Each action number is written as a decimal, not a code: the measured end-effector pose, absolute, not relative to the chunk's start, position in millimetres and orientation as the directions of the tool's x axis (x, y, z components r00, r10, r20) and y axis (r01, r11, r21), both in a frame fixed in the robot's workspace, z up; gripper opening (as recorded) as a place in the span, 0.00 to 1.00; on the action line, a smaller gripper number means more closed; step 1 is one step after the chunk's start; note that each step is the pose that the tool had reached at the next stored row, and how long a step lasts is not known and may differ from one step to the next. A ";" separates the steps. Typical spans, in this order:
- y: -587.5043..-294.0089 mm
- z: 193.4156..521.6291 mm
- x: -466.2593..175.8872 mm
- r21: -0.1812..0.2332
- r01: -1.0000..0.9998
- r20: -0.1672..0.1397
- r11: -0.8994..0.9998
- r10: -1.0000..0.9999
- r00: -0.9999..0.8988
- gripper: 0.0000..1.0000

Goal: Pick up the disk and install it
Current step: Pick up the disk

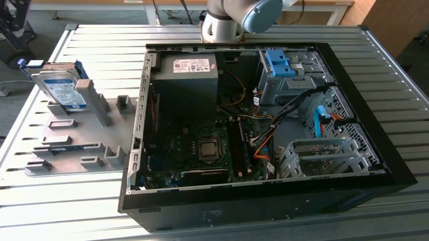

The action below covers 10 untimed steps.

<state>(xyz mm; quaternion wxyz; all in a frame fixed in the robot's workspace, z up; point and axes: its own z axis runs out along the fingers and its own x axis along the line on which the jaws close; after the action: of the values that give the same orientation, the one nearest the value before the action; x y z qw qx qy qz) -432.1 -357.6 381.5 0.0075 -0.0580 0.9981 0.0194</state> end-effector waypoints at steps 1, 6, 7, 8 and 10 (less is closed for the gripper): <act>-357.6 381.5 -432.1 0.036 -0.130 -0.017 0.991 -0.130 -0.991 0.11; -357.5 381.3 -432.3 0.035 -0.204 -0.017 0.978 -0.204 -0.979 0.11; -357.5 381.3 -432.4 0.035 -0.218 -0.017 0.975 -0.217 -0.976 0.11; -357.6 381.3 -432.4 0.035 -0.231 -0.017 0.972 -0.231 -0.973 0.11; -357.6 381.3 -432.5 0.034 -0.257 -0.016 0.966 -0.256 -0.966 0.11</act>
<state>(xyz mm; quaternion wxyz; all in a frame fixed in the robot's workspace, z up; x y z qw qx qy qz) -432.5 -357.6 381.3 0.0059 -0.1294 0.9914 0.0180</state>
